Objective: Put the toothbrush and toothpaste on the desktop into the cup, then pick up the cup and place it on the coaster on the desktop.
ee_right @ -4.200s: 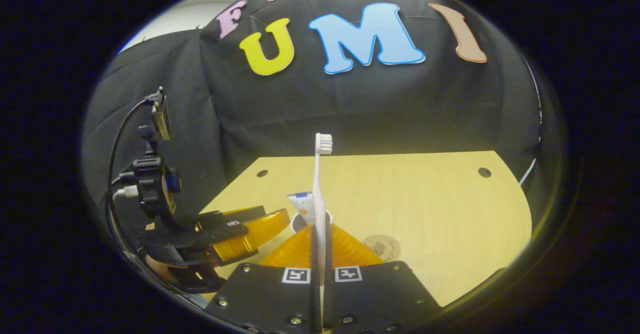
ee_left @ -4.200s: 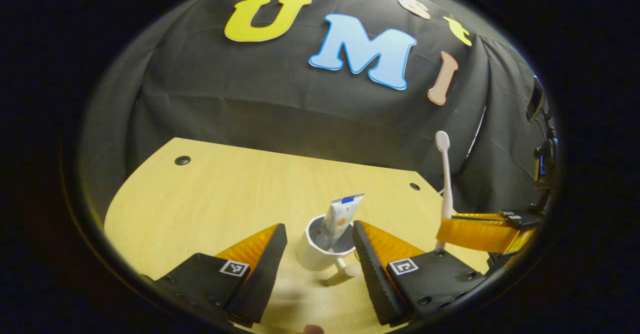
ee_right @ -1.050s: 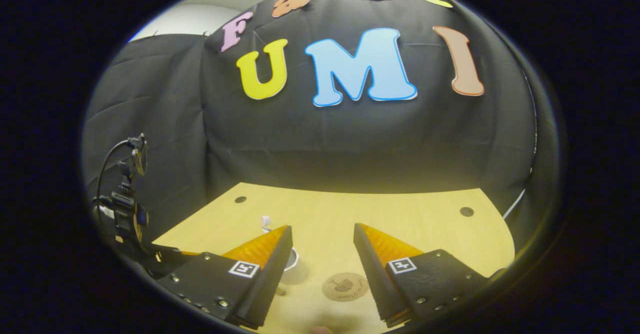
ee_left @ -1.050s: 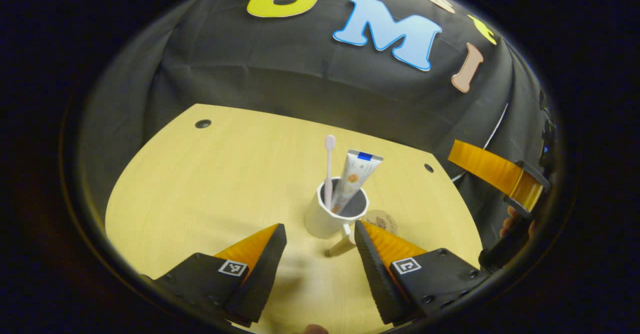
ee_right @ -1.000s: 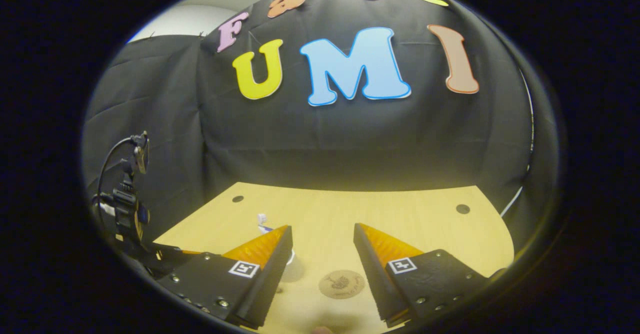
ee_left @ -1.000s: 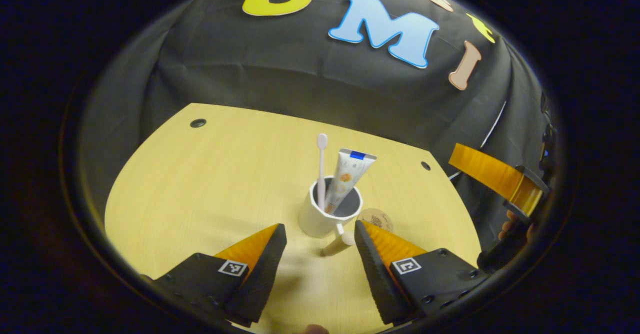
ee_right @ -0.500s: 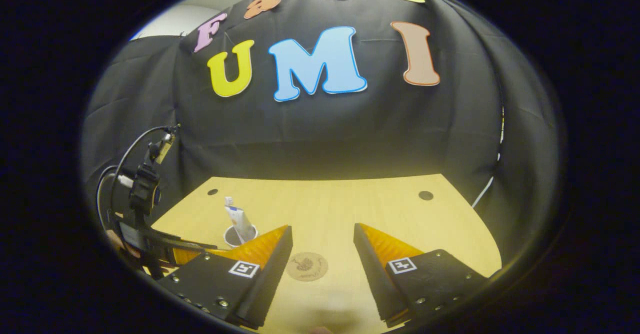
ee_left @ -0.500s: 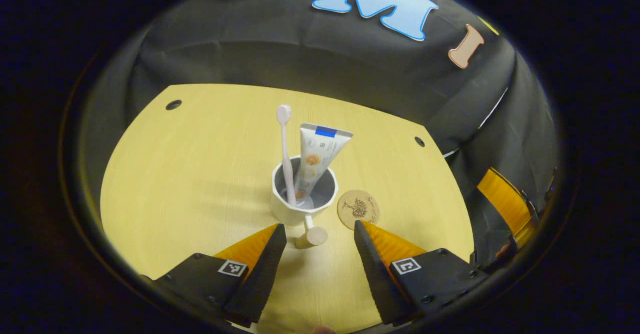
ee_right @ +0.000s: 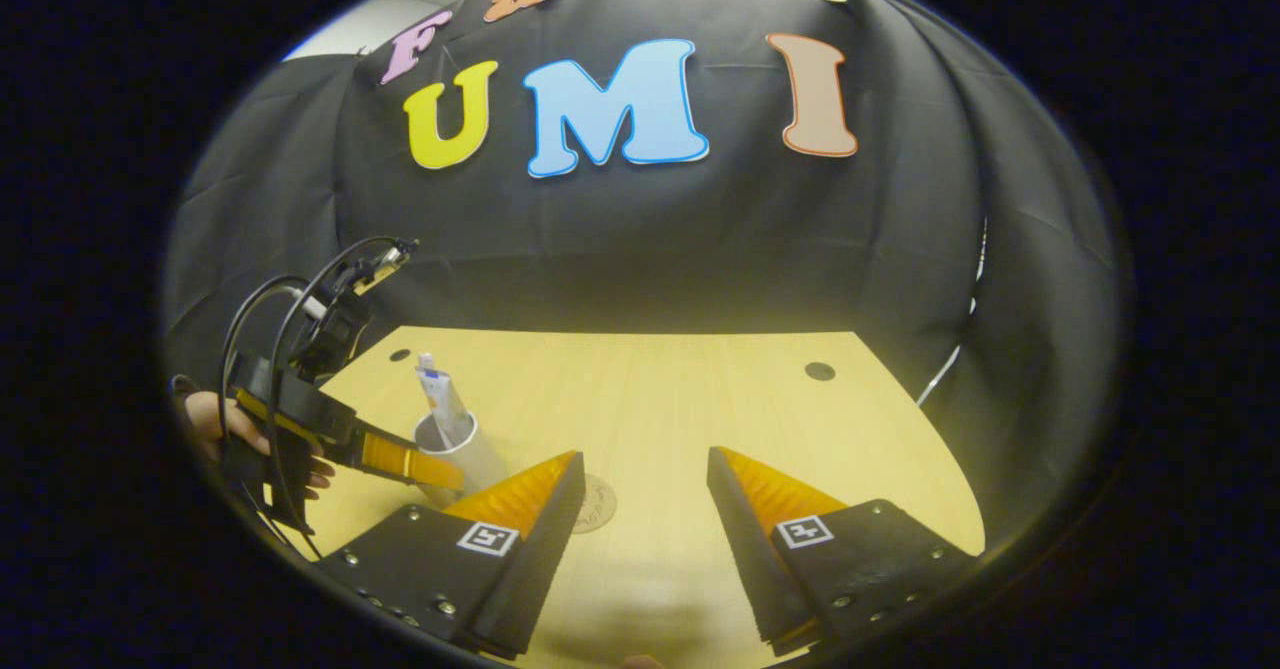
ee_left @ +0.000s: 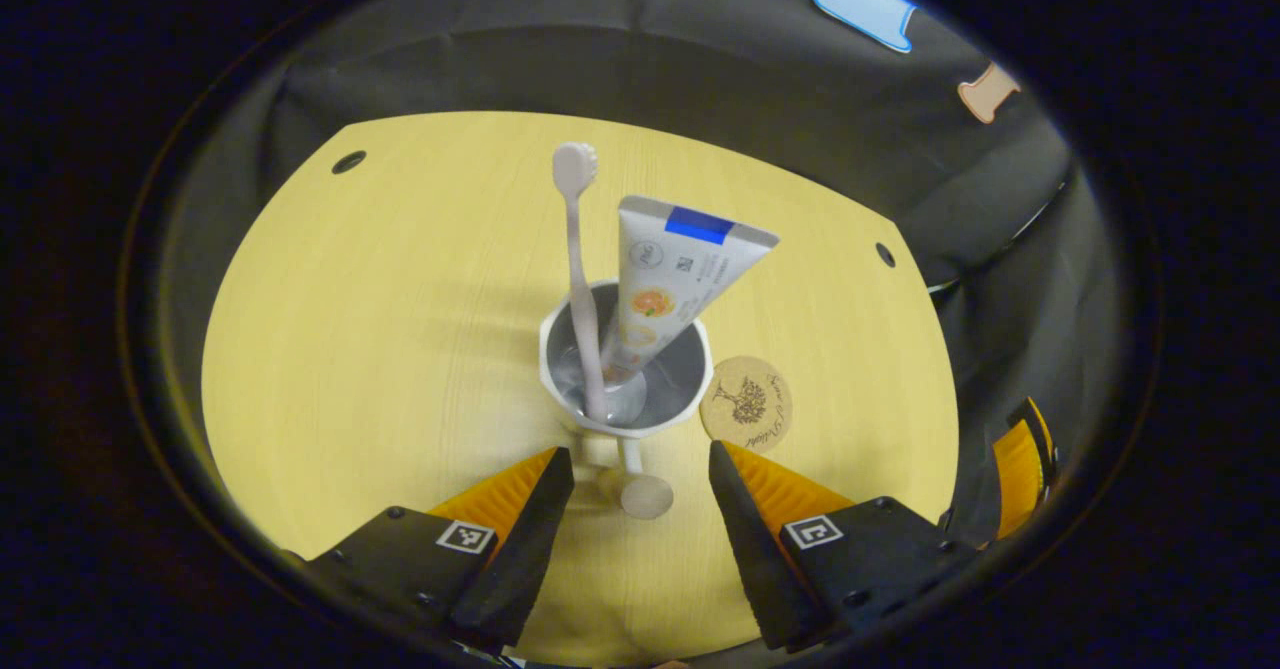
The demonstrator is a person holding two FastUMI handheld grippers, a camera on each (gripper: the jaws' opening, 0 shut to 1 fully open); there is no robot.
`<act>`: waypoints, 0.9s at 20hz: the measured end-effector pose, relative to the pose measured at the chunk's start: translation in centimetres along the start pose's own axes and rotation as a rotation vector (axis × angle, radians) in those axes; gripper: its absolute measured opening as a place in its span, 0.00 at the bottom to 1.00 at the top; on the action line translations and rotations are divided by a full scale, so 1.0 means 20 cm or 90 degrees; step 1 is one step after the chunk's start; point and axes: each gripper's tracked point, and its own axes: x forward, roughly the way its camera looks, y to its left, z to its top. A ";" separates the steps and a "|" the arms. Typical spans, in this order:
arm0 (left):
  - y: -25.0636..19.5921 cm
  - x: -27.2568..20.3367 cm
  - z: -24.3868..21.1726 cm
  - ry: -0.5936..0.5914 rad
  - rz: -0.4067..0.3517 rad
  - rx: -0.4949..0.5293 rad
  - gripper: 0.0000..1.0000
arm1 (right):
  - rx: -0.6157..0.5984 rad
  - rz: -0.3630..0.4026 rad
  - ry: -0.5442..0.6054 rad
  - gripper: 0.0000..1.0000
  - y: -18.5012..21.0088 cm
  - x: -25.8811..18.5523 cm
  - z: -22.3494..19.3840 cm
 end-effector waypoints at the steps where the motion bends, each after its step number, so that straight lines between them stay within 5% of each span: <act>1: 0.01 0.02 0.00 0.007 0.006 0.000 0.89 | 0.000 -0.001 0.003 0.78 0.00 0.00 -0.01; 12: 0.07 0.22 -0.01 0.083 0.035 0.005 0.89 | 0.005 -0.011 0.023 0.74 -0.08 0.02 -0.07; 18: 0.09 0.27 -0.03 0.100 0.048 -0.005 0.70 | 0.016 -0.020 0.032 0.79 -0.13 0.02 -0.09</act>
